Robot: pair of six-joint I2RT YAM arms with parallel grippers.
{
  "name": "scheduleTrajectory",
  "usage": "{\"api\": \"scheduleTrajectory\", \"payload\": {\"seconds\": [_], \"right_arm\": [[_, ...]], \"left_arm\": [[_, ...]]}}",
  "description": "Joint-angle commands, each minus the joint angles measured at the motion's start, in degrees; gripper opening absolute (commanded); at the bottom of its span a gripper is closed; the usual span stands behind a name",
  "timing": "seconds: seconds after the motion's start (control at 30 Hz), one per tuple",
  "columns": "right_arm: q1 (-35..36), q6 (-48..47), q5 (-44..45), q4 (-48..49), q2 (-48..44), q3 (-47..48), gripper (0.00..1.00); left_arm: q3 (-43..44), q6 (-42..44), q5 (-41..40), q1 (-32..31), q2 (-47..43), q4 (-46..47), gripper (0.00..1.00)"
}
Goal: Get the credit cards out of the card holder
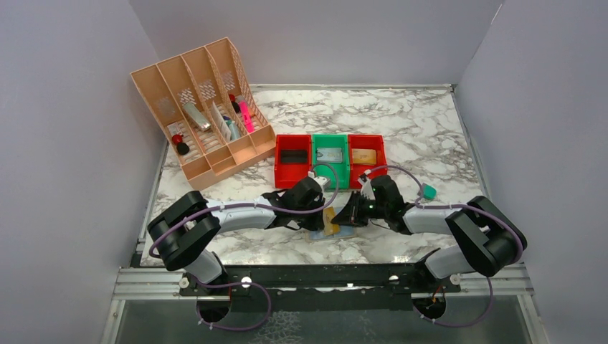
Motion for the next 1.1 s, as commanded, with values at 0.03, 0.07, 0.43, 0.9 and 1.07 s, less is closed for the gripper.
{"api": "scheduleTrajectory", "payload": {"seconds": [0.03, 0.07, 0.43, 0.9, 1.07], "right_arm": [[0.31, -0.07, -0.13, 1.47, -0.15, 0.71, 0.09], [0.31, -0.33, -0.40, 1.47, -0.07, 0.75, 0.09], [0.31, -5.09, 7.81, -8.46, -7.32, 2.11, 0.01], [0.31, -11.70, 6.27, -8.20, -14.33, 2.68, 0.01], [0.31, -16.69, 8.75, -9.52, -21.99, 2.72, 0.01]], "left_arm": [[-1.22, 1.29, -2.67, -0.47, -0.12, -5.21, 0.00], [-1.24, 1.24, -2.77, -0.46, -0.22, -5.24, 0.00], [-1.39, 0.42, -6.03, -0.46, -4.53, -5.99, 0.17], [-0.59, 1.17, -12.41, -0.44, -11.33, -9.46, 0.42], [0.03, 2.54, -19.05, -0.09, -16.41, -14.56, 0.67]]}}
